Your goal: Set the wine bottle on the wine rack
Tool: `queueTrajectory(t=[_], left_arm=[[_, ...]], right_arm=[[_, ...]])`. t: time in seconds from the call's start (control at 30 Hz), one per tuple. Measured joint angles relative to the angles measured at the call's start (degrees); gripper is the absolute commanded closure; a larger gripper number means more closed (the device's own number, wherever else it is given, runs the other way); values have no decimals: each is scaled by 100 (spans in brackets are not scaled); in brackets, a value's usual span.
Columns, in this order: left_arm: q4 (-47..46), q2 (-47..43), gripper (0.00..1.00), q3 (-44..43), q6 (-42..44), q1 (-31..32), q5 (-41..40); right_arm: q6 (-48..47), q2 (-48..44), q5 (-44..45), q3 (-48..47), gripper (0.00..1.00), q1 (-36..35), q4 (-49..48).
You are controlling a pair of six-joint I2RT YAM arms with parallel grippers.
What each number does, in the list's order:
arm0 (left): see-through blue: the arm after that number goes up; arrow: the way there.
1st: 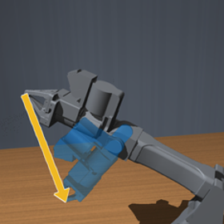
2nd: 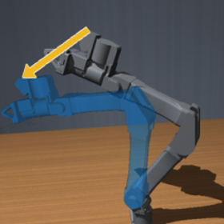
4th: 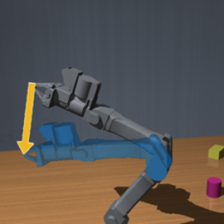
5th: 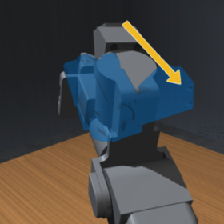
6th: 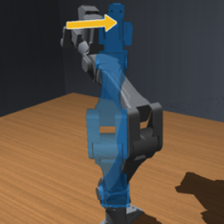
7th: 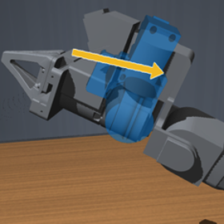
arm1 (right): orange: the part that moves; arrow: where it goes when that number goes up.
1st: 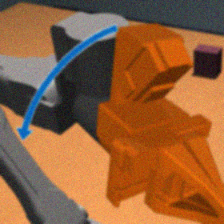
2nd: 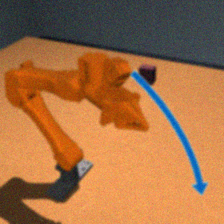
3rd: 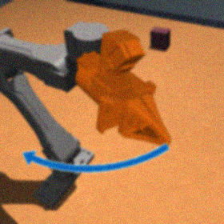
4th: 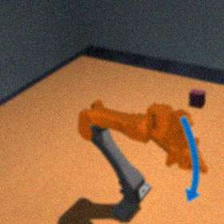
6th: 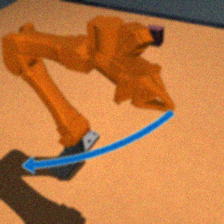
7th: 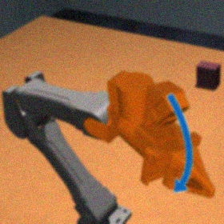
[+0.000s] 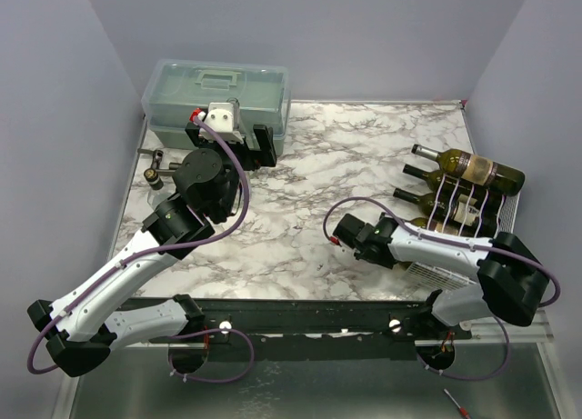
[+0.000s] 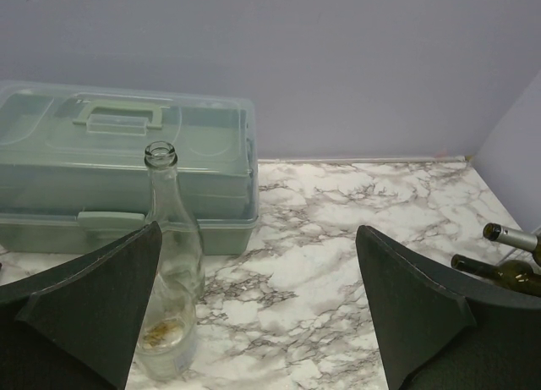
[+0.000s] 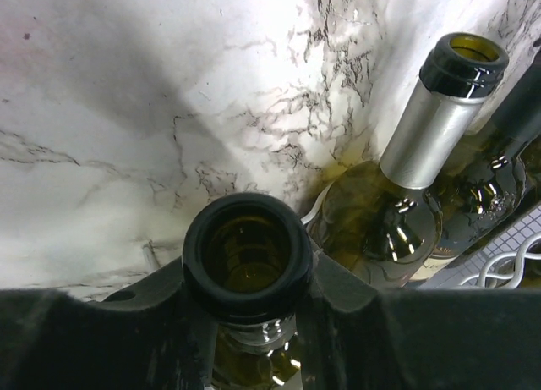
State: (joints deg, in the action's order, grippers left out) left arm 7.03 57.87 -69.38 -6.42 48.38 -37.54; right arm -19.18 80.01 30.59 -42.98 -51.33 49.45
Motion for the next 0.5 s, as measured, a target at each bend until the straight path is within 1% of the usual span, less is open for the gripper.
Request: queueTrajectory(t=[0.07,0.2,0.3,0.37,0.5], left_arm=[[0,0,1,0,0,0,0],[0,7,1,-2,2,0,0],[0,31,1,-2,2,0,0],[0,48,1,-2,2,0,0],[0,76,1,-2,4,0,0]], right_arm=[[-13,-92,0,28,53,0,-2],[-31,-184,-2,50,35,0,17],[-61,-323,-9,103,16,0,109],[-90,-483,-17,184,11,-2,162],[-157,-721,-44,227,8,-4,258]])
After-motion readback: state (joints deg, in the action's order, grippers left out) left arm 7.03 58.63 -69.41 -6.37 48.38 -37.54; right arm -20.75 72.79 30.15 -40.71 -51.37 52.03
